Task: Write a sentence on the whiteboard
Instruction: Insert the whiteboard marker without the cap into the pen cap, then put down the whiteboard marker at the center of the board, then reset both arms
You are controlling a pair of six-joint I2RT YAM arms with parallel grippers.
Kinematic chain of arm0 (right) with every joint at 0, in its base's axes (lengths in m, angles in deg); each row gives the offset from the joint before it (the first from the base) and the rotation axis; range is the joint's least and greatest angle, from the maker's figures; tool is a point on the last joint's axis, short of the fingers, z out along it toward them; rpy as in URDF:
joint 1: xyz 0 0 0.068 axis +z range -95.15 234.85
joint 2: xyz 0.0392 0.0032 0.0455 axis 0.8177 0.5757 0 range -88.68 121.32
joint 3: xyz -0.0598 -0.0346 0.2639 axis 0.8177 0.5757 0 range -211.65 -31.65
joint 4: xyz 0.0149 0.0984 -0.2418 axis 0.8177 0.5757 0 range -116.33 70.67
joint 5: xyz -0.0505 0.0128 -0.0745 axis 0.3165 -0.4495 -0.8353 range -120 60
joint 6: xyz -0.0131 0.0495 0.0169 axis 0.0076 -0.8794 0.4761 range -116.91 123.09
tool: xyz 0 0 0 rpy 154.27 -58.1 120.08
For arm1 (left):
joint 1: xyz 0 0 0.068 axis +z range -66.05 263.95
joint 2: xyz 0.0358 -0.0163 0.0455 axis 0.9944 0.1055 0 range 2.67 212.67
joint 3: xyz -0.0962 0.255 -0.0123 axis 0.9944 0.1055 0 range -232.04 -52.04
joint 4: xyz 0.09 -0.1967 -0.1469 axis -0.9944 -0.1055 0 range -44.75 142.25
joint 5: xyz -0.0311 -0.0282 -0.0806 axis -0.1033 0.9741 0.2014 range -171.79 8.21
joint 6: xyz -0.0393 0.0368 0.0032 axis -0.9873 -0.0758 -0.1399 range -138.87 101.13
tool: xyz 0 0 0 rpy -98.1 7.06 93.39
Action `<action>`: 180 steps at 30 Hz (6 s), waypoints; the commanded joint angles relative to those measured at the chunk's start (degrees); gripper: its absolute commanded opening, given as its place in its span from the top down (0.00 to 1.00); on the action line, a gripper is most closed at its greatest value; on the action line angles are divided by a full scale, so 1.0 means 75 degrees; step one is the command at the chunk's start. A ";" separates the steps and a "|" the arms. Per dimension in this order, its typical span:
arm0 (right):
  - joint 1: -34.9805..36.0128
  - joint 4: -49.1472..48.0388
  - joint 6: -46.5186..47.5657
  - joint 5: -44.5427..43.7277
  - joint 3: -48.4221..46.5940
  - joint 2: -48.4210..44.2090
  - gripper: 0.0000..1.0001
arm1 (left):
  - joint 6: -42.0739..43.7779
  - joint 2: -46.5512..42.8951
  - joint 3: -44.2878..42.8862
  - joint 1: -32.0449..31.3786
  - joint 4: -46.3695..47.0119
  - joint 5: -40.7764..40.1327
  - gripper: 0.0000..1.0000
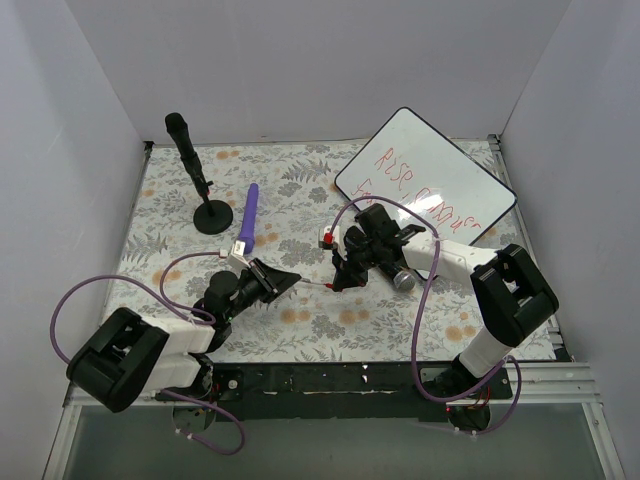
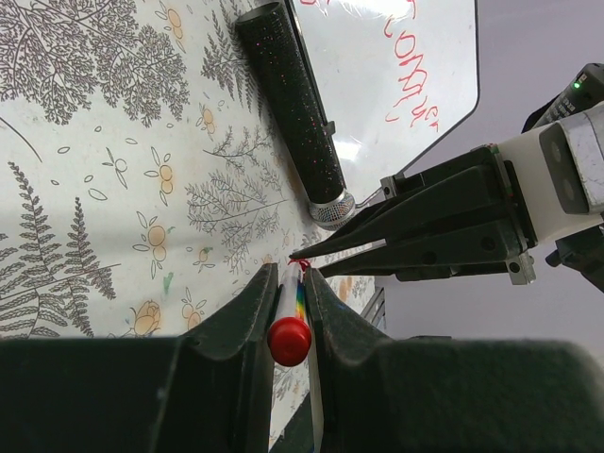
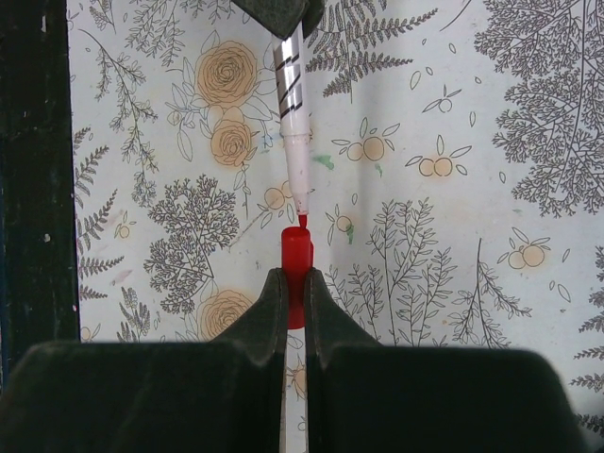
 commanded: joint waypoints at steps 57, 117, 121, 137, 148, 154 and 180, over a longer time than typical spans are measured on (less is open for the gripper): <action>0.0184 -0.0086 -0.0455 0.0104 -0.1074 0.0494 0.94 | -0.0634 0.3238 -0.1241 -0.0046 0.2560 0.2088 1.00; 0.0407 -0.0119 -0.0138 -0.0037 -0.1790 0.0530 0.95 | -0.1525 0.3906 -0.2097 -0.0843 0.1822 0.2018 1.00; 0.0407 -0.0389 -0.0220 -0.0178 -0.1673 0.0390 0.95 | -0.1876 0.4082 -0.2038 -0.0937 0.2465 0.2076 1.00; -0.0354 0.0839 0.0469 -0.1069 -0.1308 0.0215 0.42 | 0.0372 0.3965 -0.3127 -0.0422 -0.1072 0.1537 1.00; -0.1326 0.2118 0.0881 -0.0916 -0.1684 -0.1435 0.25 | 0.0806 0.3639 -0.3397 -0.0117 -0.1973 0.1597 0.60; -0.1842 0.2434 0.0565 -0.1021 -0.1918 -0.2561 0.22 | 0.1520 0.2245 -0.3106 -0.0058 -0.3391 0.0696 0.18; -0.5006 0.1849 -0.3138 -0.2862 -0.2387 -0.5751 0.02 | 0.4908 -0.3441 -0.7300 -0.0035 -0.9580 -0.1287 0.02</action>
